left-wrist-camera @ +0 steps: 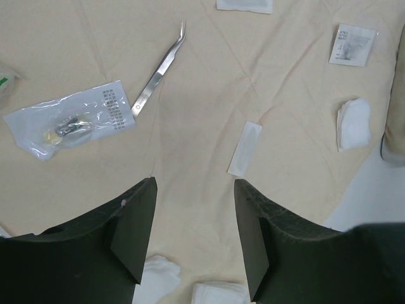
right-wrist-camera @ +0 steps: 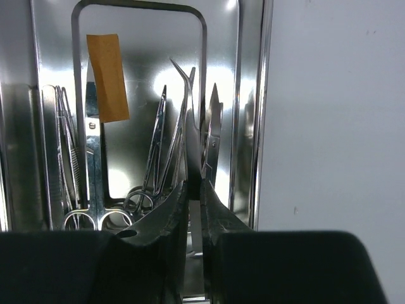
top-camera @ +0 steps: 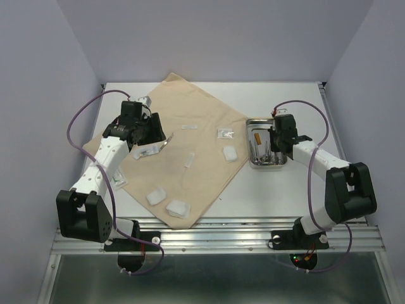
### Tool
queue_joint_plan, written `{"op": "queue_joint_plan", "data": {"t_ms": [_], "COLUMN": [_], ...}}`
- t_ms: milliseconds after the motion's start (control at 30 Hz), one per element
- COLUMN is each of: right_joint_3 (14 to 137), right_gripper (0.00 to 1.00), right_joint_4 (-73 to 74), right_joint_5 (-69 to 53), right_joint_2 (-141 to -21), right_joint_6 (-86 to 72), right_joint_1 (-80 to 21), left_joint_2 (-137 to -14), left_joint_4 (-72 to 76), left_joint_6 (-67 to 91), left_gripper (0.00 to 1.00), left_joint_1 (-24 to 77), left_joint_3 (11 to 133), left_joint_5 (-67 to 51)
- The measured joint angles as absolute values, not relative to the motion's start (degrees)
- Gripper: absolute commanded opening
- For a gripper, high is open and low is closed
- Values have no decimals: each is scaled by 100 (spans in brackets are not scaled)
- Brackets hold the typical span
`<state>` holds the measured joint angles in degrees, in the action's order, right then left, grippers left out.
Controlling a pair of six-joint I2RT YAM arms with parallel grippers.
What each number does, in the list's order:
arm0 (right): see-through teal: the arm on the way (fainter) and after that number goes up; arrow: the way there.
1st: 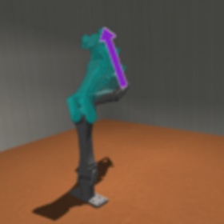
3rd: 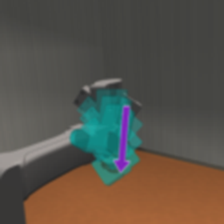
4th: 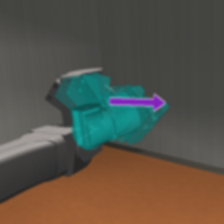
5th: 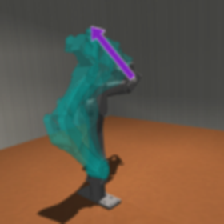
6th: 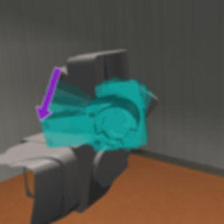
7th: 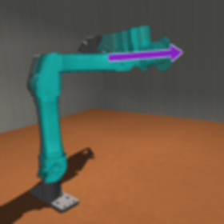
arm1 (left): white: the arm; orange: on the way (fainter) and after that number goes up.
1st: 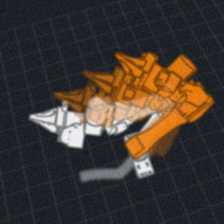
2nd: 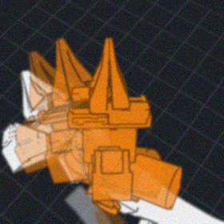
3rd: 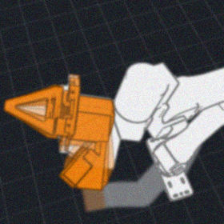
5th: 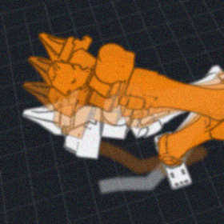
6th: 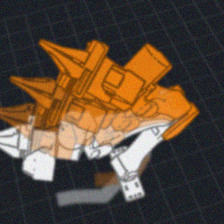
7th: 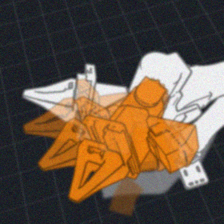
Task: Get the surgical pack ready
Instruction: Place the medical item in the container.
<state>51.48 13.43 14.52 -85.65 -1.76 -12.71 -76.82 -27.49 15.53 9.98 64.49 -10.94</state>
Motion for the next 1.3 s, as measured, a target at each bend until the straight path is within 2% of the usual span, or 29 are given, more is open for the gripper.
{"op": "queue_joint_plan", "data": {"t_ms": [200,833,1033,1100,1167,1200,1300], "right_joint_3": [5151,5384,5393,5393,5404,5419,5472], "right_gripper": [1,2,9,23,27,34,38], "right_joint_4": [1162,1131,1179,1208,1210,1236,1293], "right_joint_5": [1295,-663,-1105,-1229,-1313,-1339,-1365], "right_joint_2": [-8674,-9174,-9435,-9511,-9518,-9520,-9518], "right_joint_6": [-80,-716,-733,-738,-749,-751,-773], "right_joint_1": [-1271,-1271,-1271,-1271,-1273,-1273,-1273], "left_joint_2": [-7730,-7732,-7730,-7730,-7730,-7730,-7728], "left_joint_4": [-2746,-2764,-2766,-2768,-2768,-2768,-2768], "left_joint_6": [1553,1553,1555,1555,1553,1553,1555], "left_gripper": [63,63,63,63,63,63,63], "left_joint_1": [998,998,998,998,998,998,998], "left_joint_3": [6449,6449,6449,6449,6449,6449,6449], "left_joint_5": [-1094,-1068,-1066,-1055,-1048,-1046,-1044]}}
